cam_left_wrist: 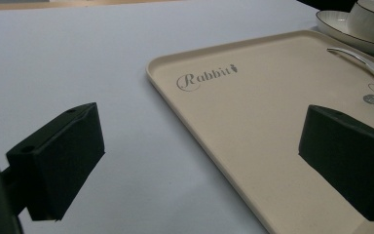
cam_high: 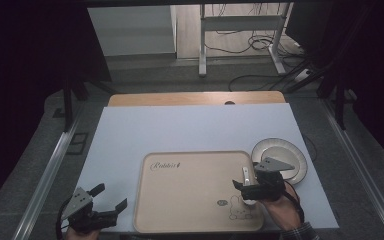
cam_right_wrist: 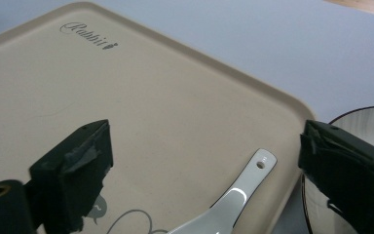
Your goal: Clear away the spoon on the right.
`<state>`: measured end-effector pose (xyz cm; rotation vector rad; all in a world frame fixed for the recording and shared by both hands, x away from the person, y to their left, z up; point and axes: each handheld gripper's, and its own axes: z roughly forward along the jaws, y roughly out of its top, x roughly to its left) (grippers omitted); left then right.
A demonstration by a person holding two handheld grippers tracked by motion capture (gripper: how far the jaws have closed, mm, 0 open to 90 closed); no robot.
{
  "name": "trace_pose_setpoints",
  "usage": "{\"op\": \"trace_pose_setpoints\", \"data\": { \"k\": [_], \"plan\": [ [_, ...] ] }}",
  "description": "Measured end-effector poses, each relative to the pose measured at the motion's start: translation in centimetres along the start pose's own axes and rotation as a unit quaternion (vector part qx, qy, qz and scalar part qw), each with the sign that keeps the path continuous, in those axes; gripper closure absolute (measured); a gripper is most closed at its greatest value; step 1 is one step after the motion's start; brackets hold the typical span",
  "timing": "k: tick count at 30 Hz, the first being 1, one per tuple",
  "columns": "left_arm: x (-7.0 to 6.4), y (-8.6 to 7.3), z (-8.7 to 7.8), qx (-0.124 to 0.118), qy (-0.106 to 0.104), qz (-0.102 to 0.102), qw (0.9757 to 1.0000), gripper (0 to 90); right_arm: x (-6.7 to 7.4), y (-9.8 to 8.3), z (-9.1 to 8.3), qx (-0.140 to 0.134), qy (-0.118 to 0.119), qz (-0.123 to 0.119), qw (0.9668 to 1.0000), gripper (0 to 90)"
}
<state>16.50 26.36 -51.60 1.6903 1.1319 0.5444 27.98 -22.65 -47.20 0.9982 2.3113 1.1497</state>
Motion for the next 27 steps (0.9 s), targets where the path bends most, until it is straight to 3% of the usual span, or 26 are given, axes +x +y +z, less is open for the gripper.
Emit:
{"op": "trace_pose_setpoints", "data": {
  "k": [6, 14, 27],
  "plan": [
    [0.0, 0.0, 0.0, 0.0, 0.001, 0.001, 1.0, 2.8, 0.0, -0.1, -0.4, -0.012, -0.002, -0.001, 0.9999, 0.8],
    [0.0, 0.0, -0.1, -0.002, 0.002, 0.002, 1.0, 2.8, 0.3, -0.3, -1.2, -0.033, -0.009, -0.019, 0.9992, 0.0],
    [0.0, 0.0, -0.1, -0.003, 0.002, 0.001, 1.0, 2.7, 0.0, -0.8, -3.1, -0.056, -0.027, -0.015, 0.9979, 0.0]
  ]
}}
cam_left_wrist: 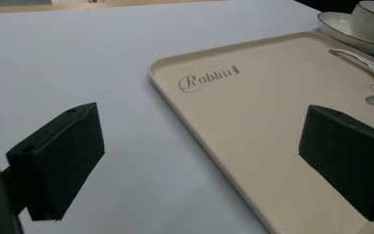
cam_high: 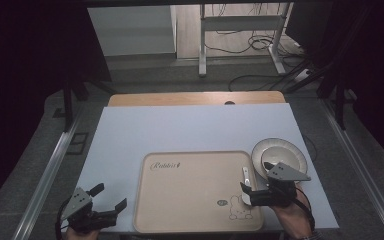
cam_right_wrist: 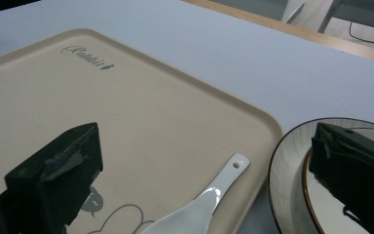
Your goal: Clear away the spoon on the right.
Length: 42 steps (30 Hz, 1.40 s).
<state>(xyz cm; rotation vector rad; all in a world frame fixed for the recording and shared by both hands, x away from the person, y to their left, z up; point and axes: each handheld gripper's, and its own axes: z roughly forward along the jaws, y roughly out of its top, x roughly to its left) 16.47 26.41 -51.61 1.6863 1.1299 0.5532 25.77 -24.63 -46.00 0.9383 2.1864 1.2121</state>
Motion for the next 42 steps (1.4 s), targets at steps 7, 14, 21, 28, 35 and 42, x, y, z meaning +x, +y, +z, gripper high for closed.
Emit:
{"op": "trace_pose_setpoints", "data": {
  "k": [7, 14, 21, 28, 35, 42],
  "plan": [
    [0.0, 0.0, 0.0, -0.001, 0.0, 0.0, 1.0, 2.7, -0.4, -0.5, -1.0, -0.005, -0.011, 0.008, 0.9999, 0.0],
    [0.0, 0.0, 0.0, -0.001, 0.0, 0.001, 1.0, 2.7, -0.9, -1.1, -2.1, -0.011, -0.022, 0.019, 0.9995, 0.0],
    [0.0, 0.0, 0.0, -0.003, 0.001, 0.001, 1.0, 2.6, -1.3, -1.8, -3.2, -0.022, -0.032, 0.036, 0.9986, 0.0],
    [0.0, 0.0, 0.0, -0.004, 0.002, 0.003, 1.0, 2.4, -1.7, -2.5, -4.3, -0.035, -0.039, 0.05, 0.9973, 0.0],
    [0.0, 0.0, 0.0, -0.005, 0.003, 0.003, 1.0, 2.3, -1.8, -3.5, -5.0, -0.049, -0.044, 0.054, 0.9963, 0.0],
    [0.0, 0.0, 0.0, -0.005, 0.003, 0.004, 1.0, 2.3, -2.0, -4.6, -5.1, -0.051, -0.053, 0.042, 0.9964, 0.0]
  ]
}}
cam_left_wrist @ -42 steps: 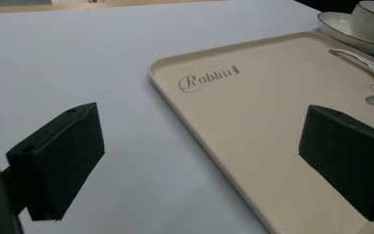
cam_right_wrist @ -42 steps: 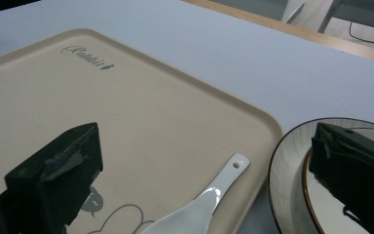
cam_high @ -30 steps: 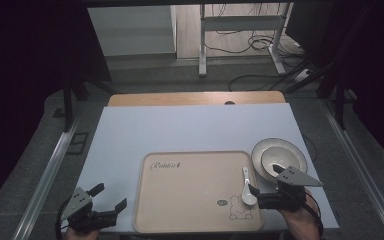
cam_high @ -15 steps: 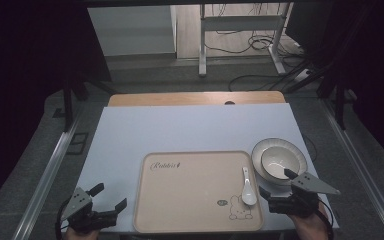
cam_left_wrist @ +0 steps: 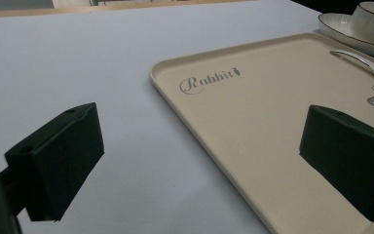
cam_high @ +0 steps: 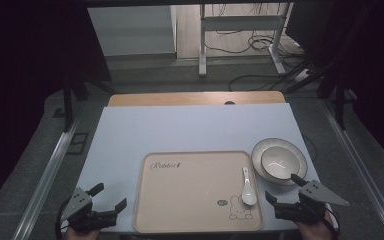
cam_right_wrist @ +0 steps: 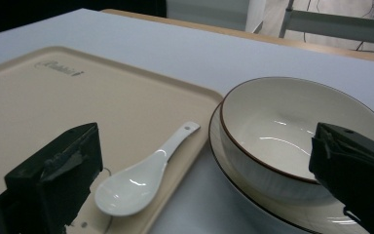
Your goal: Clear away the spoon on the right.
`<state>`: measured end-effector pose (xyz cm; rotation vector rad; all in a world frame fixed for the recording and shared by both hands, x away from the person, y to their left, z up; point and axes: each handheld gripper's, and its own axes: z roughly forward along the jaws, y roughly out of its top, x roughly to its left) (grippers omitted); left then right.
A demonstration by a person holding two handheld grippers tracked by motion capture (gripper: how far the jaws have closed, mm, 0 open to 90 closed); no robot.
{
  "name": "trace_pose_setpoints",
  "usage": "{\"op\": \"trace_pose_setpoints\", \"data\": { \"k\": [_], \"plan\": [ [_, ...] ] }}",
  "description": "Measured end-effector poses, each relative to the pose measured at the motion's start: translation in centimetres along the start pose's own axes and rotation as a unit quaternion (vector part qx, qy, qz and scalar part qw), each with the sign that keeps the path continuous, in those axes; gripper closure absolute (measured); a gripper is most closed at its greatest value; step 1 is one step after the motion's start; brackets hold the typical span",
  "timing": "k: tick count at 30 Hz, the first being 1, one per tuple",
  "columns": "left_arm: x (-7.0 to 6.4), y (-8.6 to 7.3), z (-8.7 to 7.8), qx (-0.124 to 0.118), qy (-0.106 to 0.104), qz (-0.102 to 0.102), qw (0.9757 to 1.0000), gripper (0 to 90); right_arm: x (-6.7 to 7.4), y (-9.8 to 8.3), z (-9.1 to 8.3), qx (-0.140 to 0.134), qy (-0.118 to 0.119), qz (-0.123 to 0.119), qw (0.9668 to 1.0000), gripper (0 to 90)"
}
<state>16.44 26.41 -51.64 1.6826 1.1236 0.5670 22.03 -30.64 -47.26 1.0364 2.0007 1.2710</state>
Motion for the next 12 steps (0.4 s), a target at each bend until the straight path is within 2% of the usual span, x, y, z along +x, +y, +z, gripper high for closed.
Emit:
{"op": "trace_pose_setpoints", "data": {
  "k": [5, 12],
  "plan": [
    [0.0, -0.01, 0.02, 0.001, 0.0, 0.0, 1.0, 2.3, -0.18, -0.66, 0.37, 0.01, -0.006, -0.006, 0.9999, 0.0],
    [-0.01, 0.02, 0.06, 0.002, -0.001, 0.001, 1.0, 2.3, -0.08, -0.58, 0.38, 0.005, -0.011, -0.012, 0.9999, 0.0]
  ]
}}
